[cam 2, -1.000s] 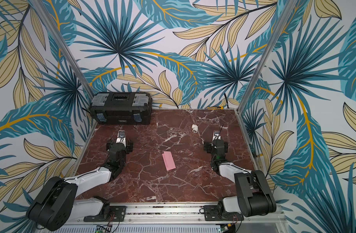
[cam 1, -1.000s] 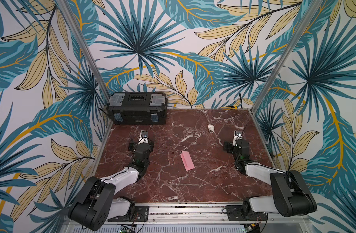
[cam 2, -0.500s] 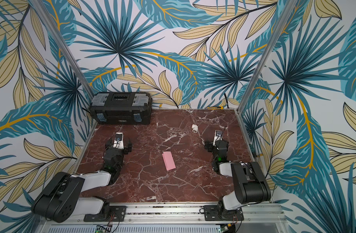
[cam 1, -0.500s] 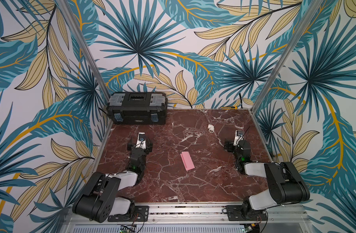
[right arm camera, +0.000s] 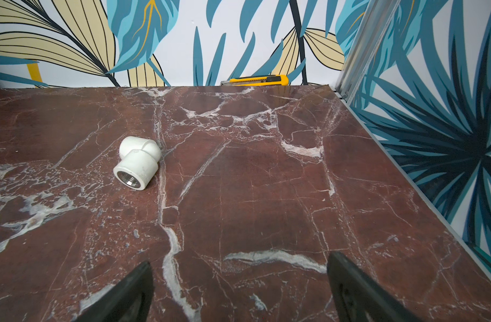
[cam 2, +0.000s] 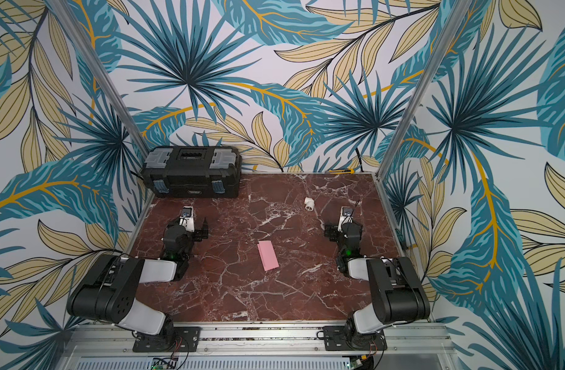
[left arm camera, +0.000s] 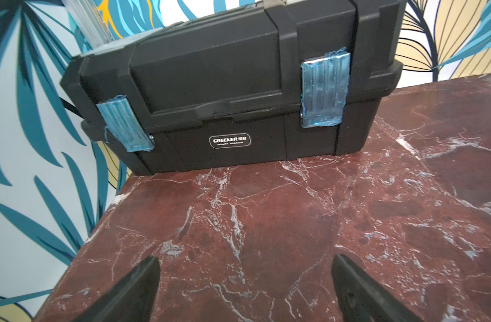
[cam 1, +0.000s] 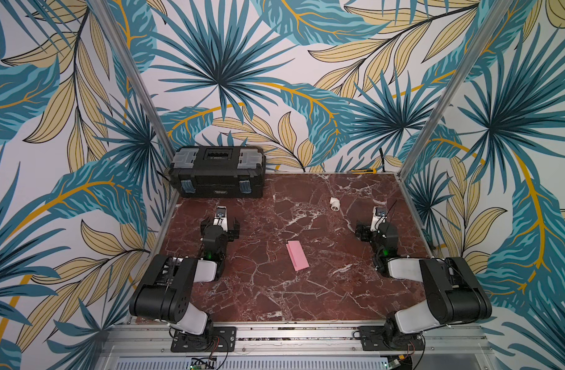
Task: Fold the square paper along the opposite sides
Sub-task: Reset both arms
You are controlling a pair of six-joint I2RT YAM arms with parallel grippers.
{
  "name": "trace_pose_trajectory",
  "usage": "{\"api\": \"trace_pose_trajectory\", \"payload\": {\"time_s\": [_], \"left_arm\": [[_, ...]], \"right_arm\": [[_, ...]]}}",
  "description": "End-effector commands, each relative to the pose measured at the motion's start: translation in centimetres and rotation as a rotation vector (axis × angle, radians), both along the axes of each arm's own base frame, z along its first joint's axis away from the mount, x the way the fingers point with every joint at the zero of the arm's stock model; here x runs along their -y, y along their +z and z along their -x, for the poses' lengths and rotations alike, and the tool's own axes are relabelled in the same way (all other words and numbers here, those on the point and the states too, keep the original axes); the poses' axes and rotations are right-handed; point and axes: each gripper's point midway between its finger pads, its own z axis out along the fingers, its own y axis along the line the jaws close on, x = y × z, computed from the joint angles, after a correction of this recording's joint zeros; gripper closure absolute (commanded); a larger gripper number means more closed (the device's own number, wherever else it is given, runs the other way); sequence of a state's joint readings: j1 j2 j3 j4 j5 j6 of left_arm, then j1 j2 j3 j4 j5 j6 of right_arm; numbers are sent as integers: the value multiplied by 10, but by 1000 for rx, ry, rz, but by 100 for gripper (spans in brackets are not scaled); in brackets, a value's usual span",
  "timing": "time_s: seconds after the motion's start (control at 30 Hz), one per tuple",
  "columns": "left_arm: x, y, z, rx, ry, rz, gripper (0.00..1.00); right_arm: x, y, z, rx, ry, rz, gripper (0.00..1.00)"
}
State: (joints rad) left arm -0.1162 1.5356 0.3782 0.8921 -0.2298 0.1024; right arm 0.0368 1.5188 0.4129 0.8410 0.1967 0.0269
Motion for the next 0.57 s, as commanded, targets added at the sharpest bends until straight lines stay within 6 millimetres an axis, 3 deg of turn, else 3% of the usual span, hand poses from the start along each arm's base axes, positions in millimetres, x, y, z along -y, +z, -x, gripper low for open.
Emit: {"api": "trace_pose_trajectory", "payload": {"time_s": [0.0, 0.53], "left_arm": [[4, 1, -3, -14, -24, 27, 0], [3, 1, -3, -17, -26, 31, 0]], "right_arm": [[1, 5, 1, 28, -2, -14, 0], [1, 5, 1, 27, -2, -14, 0]]}}
